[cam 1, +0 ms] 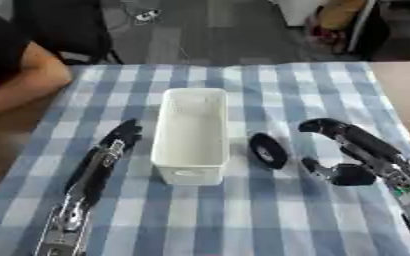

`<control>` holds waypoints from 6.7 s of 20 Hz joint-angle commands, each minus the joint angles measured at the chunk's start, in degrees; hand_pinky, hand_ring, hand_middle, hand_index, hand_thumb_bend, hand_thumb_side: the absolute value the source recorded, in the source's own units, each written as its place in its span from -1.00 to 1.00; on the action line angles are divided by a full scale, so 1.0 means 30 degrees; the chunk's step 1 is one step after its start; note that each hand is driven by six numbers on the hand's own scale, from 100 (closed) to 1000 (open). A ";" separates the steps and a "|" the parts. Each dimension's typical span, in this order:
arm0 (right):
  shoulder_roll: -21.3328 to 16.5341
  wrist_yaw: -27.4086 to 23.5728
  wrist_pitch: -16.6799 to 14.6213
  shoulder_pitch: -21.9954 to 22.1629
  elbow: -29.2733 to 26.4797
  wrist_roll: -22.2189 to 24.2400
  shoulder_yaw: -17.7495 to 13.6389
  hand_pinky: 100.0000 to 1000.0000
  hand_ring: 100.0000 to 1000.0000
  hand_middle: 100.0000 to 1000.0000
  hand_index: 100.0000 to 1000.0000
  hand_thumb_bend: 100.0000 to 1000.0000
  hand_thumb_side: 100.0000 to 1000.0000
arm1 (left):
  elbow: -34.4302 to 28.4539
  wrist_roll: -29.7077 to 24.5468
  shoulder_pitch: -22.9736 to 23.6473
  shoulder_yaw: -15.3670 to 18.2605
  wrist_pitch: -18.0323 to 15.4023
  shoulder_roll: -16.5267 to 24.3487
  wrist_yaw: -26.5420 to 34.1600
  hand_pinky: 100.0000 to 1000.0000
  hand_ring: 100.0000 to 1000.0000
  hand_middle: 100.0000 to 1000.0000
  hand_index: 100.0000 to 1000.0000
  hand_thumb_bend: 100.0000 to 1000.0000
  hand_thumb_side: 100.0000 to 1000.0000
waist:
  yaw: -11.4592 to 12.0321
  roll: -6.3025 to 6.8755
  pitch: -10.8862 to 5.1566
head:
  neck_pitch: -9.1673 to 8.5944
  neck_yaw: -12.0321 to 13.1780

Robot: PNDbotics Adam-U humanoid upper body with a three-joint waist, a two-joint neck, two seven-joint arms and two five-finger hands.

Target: Pick up objects on the table and place them in the box.

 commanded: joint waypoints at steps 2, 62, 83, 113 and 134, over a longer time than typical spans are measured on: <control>0.0247 0.0182 0.0089 -0.0628 0.0228 -0.0164 -0.0245 1.00 0.84 0.70 0.79 -0.56 0.35 | -0.0224 -0.0079 -0.0122 -0.0090 -0.0043 0.0168 -0.0041 0.86 0.73 1.00 0.70 -1.00 1.00 | 0.0017 0.0009 -0.0262 | -0.0261 -0.0189; 0.1461 0.2293 0.0924 -0.3569 0.2275 -0.5427 0.0019 0.46 0.03 -0.31 -0.29 -1.00 -0.15 | -0.0033 -0.0319 -0.0098 -0.0209 -0.0127 0.0081 -0.0031 0.86 0.74 1.00 0.70 -1.00 1.00 | 0.0158 0.0126 -0.0305 | -0.0417 -0.0481; 0.1901 0.2486 0.0077 -0.6755 0.2613 -0.4885 0.0977 0.42 0.01 -0.33 -0.27 -1.00 -0.20 | 0.0088 -0.0452 -0.0038 -0.0273 -0.0196 0.0103 -0.0075 0.87 0.74 1.00 0.70 -1.00 1.00 | 0.0293 0.0122 -0.0323 | -0.0420 -0.0788; 0.6695 0.8175 -0.2735 -0.8176 0.9296 -0.5474 0.1450 0.45 0.03 -0.31 -0.28 -1.00 -0.16 | 0.0123 -0.0826 -0.0376 -0.0571 -0.0308 -0.0287 0.0037 0.87 0.74 1.00 0.69 -1.00 1.00 | 0.0972 0.0542 -0.0001 | -0.0569 -0.1614; 0.4160 0.6333 -0.3980 -1.0069 0.5337 -0.4317 0.2110 0.75 0.63 0.64 0.70 -1.00 0.60 | 0.0320 -0.0905 -0.0194 -0.0589 -0.0316 -0.0209 -0.0059 0.87 0.74 1.00 0.69 -1.00 1.00 | 0.0959 0.0325 -0.0294 | -0.0521 -0.1553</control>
